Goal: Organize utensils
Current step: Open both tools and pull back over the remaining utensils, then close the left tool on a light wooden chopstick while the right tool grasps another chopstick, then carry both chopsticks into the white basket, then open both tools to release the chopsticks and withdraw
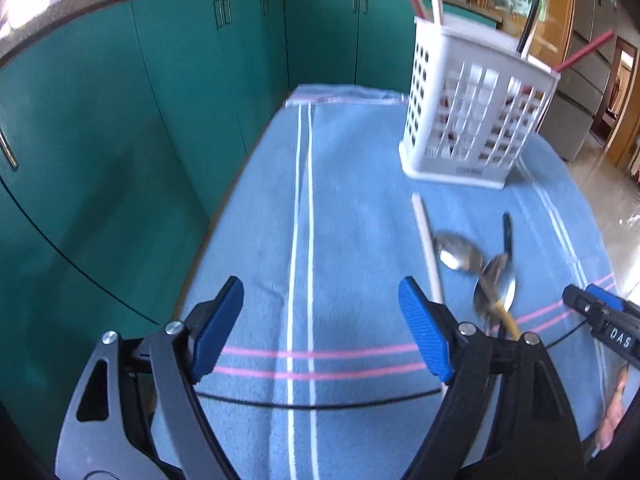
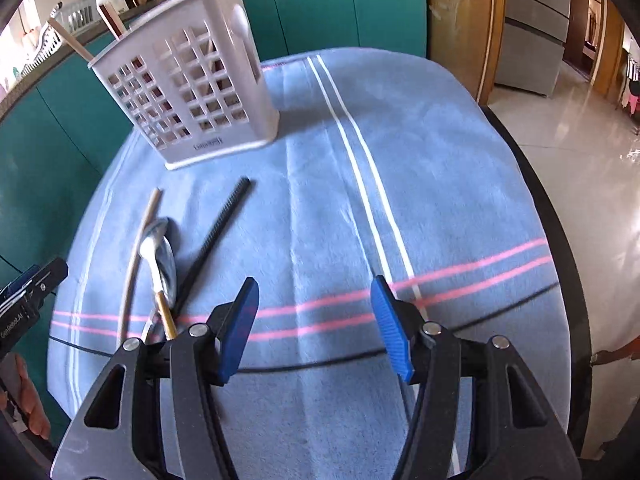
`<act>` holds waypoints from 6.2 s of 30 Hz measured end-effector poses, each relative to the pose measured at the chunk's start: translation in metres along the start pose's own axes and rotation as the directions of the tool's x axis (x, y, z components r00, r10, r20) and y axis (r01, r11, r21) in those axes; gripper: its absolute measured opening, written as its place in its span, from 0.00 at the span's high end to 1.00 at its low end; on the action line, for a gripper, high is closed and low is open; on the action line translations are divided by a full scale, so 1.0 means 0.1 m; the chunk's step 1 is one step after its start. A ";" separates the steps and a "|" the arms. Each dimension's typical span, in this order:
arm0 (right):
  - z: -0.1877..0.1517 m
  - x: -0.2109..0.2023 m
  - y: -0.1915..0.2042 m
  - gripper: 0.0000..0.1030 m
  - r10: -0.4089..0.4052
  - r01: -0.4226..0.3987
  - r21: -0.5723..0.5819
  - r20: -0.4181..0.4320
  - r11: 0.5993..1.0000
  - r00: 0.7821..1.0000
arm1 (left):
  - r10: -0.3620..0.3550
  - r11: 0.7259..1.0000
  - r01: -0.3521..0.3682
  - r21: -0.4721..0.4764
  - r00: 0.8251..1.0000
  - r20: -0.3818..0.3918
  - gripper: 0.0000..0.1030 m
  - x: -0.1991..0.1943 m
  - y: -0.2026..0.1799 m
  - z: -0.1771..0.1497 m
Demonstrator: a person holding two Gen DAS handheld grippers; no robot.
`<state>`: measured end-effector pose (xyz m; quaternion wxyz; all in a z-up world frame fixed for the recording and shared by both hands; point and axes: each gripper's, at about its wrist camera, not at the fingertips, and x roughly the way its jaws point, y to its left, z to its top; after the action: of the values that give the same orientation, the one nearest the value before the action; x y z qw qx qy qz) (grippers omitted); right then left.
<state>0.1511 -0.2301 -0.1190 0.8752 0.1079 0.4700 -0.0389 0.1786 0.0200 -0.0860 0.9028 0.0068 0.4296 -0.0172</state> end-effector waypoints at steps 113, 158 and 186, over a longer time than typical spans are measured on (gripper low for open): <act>0.91 -1.25 0.23 0.93 0.150 -0.076 -0.243 0.303 0.967 0.941 | -0.242 0.969 0.247 0.016 0.931 0.274 0.94 -0.75 -0.26 1.09; 2.49 -1.49 0.67 0.93 0.193 -0.127 -0.162 0.512 0.979 0.837 | -0.143 0.976 0.209 -0.060 0.825 0.546 0.94 -1.07 -0.30 2.30; 0.41 -0.95 0.10 0.49 0.195 -0.162 -0.162 0.210 0.973 0.958 | 0.004 0.995 0.011 -0.099 0.989 0.150 0.33 -0.44 0.31 0.23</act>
<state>0.1335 -0.2330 -0.0170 0.9281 0.0817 0.3578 0.0622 0.1697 0.0518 -0.0377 0.9317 -0.0400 0.3609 0.0023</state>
